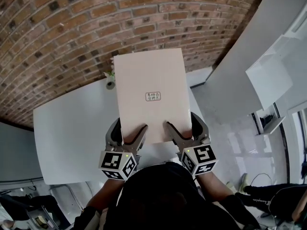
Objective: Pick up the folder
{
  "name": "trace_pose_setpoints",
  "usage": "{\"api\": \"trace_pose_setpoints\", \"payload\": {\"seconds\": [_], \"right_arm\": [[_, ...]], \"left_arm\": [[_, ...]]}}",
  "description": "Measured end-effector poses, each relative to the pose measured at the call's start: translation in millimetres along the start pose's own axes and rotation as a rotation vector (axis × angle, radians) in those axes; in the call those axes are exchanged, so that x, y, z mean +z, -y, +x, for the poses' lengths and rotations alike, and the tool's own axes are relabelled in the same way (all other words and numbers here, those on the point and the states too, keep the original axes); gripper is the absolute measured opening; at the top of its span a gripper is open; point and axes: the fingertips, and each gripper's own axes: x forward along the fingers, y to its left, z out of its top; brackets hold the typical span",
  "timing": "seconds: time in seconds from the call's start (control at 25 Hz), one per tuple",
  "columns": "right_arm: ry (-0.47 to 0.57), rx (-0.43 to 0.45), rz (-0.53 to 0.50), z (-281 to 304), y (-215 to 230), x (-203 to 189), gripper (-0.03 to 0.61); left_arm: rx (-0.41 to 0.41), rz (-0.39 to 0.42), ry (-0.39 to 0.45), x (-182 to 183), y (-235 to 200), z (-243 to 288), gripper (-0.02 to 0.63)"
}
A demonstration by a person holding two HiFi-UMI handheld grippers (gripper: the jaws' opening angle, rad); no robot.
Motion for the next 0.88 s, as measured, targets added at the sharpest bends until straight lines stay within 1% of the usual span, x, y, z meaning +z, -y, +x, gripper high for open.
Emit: {"api": "trace_pose_setpoints", "payload": {"seconds": [0.24, 0.88], "right_arm": [[0.012, -0.025, 0.011, -6, 5, -1, 0.37], [0.019, -0.046, 0.007, -10, 13, -1, 0.37]], "left_arm": [[-0.017, 0.007, 0.003, 1, 7, 4, 0.411], [-0.034, 0.017, 0.0, 0, 14, 11, 0.413]]}}
